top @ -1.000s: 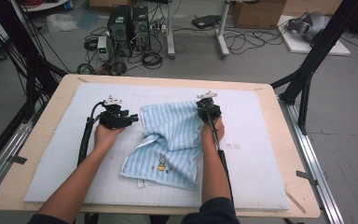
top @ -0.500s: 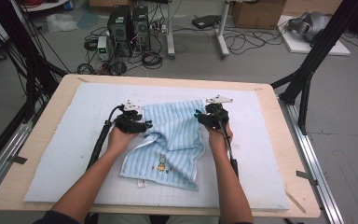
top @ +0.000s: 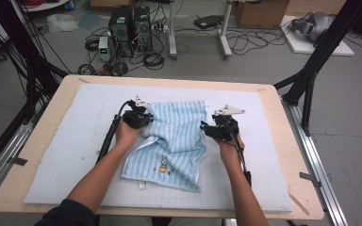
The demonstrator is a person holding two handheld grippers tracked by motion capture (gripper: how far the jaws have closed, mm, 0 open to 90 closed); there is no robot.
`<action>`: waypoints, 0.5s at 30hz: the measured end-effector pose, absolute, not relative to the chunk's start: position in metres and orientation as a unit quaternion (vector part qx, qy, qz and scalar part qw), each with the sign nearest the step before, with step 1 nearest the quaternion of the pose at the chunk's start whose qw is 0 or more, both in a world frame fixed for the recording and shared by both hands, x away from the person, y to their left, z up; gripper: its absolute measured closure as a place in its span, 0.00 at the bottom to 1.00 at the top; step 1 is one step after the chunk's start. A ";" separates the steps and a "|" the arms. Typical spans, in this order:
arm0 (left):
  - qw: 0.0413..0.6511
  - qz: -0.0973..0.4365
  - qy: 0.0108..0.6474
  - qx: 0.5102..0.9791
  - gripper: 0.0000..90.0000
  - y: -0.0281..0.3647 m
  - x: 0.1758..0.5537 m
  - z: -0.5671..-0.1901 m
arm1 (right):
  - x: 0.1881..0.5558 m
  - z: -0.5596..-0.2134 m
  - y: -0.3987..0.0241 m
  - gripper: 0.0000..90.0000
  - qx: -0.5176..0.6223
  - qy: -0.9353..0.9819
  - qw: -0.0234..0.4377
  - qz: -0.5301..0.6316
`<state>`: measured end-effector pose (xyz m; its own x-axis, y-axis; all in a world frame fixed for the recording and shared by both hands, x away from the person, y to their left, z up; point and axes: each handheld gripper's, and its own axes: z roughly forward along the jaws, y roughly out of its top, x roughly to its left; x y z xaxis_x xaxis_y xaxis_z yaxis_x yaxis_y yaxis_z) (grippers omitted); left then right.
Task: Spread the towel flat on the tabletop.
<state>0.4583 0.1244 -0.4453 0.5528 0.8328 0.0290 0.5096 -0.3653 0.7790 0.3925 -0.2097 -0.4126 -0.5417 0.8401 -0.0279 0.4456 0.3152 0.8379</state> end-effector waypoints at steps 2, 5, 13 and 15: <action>0.377 0.212 0.441 0.787 0.94 0.135 0.465 -0.446 | 0.390 -0.415 -0.210 0.48 0.416 0.775 0.233 0.414; 0.381 0.221 0.473 0.763 0.95 0.155 0.474 -0.448 | 0.388 -0.417 -0.211 0.46 0.420 0.778 0.217 0.414; 0.409 0.246 0.521 0.708 0.86 0.182 0.482 -0.445 | 0.381 -0.412 -0.196 0.47 0.396 0.785 0.201 0.432; 0.415 0.242 0.526 0.702 0.71 0.182 0.481 -0.443 | 0.380 -0.412 -0.192 0.49 0.388 0.786 0.187 0.443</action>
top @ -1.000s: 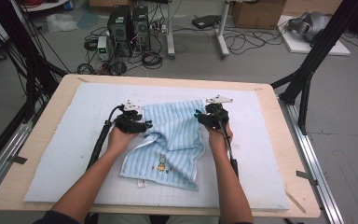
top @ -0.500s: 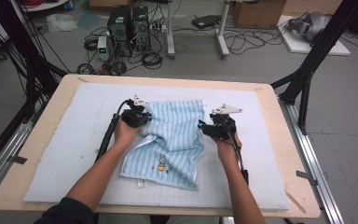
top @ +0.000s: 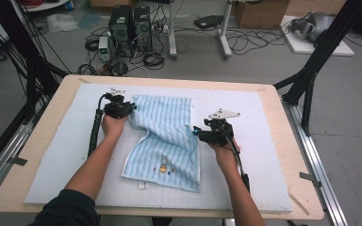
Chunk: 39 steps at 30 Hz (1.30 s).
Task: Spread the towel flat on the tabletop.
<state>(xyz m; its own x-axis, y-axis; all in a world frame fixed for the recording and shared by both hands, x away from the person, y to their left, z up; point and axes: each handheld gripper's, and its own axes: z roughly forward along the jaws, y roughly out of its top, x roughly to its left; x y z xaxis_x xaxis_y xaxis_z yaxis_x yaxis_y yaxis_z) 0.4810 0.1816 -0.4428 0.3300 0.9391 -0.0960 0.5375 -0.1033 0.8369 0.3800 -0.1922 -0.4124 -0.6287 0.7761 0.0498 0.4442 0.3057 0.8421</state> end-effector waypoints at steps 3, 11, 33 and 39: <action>0.424 0.233 0.524 0.701 0.58 0.182 0.478 -0.438 | 0.380 -0.416 -0.184 0.53 0.372 0.800 0.163 0.443; 0.437 0.228 0.501 0.711 0.53 0.186 0.457 -0.429 | 0.390 -0.440 -0.176 0.94 0.366 0.828 0.197 0.376; 0.482 0.176 0.421 0.748 0.56 0.192 0.400 -0.432 | 0.380 -0.423 -0.199 0.65 0.406 0.778 0.272 0.395; 0.496 0.150 0.394 0.759 0.58 0.188 0.382 -0.433 | 0.356 -0.424 -0.210 0.60 0.390 0.785 0.249 0.412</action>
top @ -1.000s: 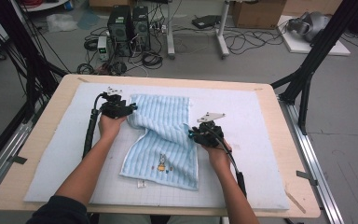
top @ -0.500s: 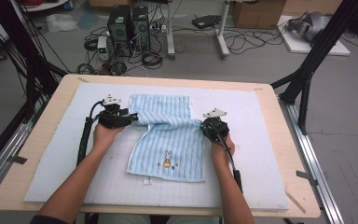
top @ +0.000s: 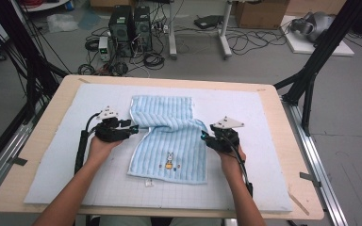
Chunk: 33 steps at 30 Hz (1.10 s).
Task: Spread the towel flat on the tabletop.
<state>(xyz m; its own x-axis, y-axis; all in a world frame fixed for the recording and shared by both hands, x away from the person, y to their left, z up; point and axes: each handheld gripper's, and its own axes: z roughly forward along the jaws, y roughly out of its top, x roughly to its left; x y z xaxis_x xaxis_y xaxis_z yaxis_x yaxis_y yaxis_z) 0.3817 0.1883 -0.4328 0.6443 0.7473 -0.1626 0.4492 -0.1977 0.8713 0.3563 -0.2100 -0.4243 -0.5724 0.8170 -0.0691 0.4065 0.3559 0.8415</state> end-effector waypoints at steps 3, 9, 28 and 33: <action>0.481 0.137 0.378 0.779 0.59 0.177 0.372 -0.435 | 0.346 -0.426 -0.215 0.58 0.397 0.784 0.241 0.413; 0.439 0.139 0.375 0.805 0.65 0.158 0.360 -0.443 | 0.324 -0.431 -0.217 0.57 0.396 0.785 0.235 0.414; 0.462 0.084 0.420 0.777 0.97 0.204 0.281 -0.452 | 0.281 -0.439 -0.196 0.60 0.365 0.811 0.175 0.422; 0.464 0.083 0.423 0.774 0.96 0.207 0.280 -0.453 | 0.285 -0.451 -0.175 0.73 0.339 0.841 0.153 0.394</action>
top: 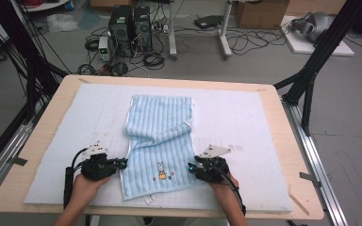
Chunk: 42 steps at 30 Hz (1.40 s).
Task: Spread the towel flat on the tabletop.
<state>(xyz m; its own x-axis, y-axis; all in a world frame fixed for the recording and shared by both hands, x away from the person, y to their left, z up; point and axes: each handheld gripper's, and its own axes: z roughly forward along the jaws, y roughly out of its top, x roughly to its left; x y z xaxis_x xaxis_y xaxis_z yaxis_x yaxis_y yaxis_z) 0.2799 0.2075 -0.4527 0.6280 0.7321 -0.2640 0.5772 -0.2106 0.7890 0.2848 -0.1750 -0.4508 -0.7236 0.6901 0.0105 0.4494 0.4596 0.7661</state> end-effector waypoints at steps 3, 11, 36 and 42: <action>0.470 0.081 0.425 0.770 0.96 0.209 0.282 -0.453 | 0.286 -0.449 -0.177 0.91 0.329 0.848 0.135 0.393; 0.478 0.062 0.418 0.770 0.95 0.209 0.283 -0.453 | 0.268 -0.444 -0.190 0.97 0.299 0.868 0.097 0.384; 0.489 0.159 0.445 0.733 0.52 0.230 0.279 -0.438 | 0.312 -0.443 -0.160 0.83 0.374 0.834 0.231 0.334; 0.492 0.160 0.452 0.726 0.53 0.236 0.293 -0.435 | 0.311 -0.441 -0.164 0.99 0.368 0.850 0.198 0.321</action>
